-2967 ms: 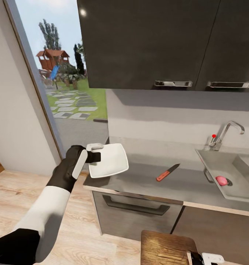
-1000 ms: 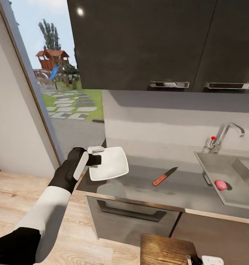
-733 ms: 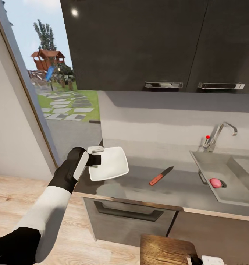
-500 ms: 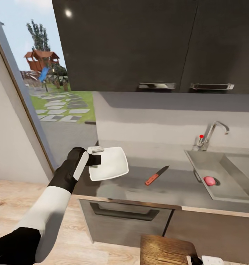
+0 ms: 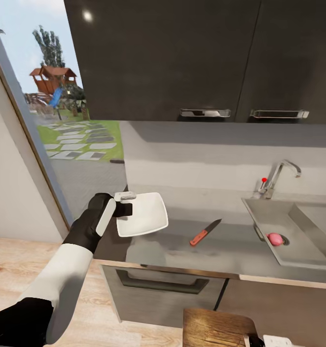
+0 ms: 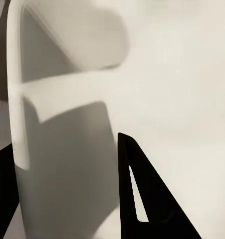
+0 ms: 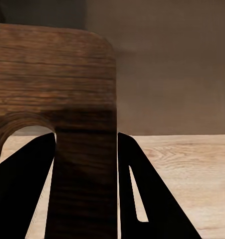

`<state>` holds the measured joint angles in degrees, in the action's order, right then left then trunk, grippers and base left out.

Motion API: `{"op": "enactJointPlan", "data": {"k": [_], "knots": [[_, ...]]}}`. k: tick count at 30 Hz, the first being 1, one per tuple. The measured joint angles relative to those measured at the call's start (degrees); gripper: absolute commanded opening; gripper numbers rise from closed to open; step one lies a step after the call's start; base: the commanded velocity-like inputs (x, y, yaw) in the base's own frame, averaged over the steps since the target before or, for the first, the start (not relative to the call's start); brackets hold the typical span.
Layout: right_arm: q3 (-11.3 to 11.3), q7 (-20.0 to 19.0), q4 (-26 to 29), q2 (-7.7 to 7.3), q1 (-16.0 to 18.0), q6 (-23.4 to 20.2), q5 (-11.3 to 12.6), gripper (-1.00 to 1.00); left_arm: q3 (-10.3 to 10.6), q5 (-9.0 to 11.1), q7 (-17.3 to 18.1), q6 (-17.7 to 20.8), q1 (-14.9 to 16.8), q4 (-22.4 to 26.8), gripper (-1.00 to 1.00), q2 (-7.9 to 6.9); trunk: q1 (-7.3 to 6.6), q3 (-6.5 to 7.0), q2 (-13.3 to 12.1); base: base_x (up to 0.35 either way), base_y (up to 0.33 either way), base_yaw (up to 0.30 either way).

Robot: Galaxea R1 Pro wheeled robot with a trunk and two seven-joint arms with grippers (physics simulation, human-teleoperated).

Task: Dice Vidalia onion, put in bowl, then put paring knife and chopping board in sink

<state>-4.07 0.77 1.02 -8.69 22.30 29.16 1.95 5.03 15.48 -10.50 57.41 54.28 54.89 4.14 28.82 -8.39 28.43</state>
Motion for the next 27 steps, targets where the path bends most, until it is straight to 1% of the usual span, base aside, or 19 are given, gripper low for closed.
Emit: {"op": "enactJointPlan", "data": {"k": [11, 18, 27], "knots": [[0.02, 0.01, 0.0, 0.13, 0.01, 0.0, 0.0, -1.0, 0.0, 0.02, 0.0, 0.0, -0.01, -0.13, -1.0, 0.0, 0.01, 0.0, 0.0, 0.011, 0.0, 0.0], [-0.03, 0.02, 0.0, 0.16, 0.04, 0.0, 0.01, -1.0, -0.05, -0.11, 0.0, -0.05, 0.0, -2.31, -1.0, -0.17, 0.01, 0.0, 0.0, 0.0, 0.0, 0.0], [-0.01, 0.09, 0.0, 0.21, 0.01, -0.02, -0.03, -1.0, -0.23, -0.17, -0.12, -0.08, -0.01, -2.51, -1.0, -1.66, 0.01, 0.0, 0.0, 0.0, 0.0, 0.0]]}}
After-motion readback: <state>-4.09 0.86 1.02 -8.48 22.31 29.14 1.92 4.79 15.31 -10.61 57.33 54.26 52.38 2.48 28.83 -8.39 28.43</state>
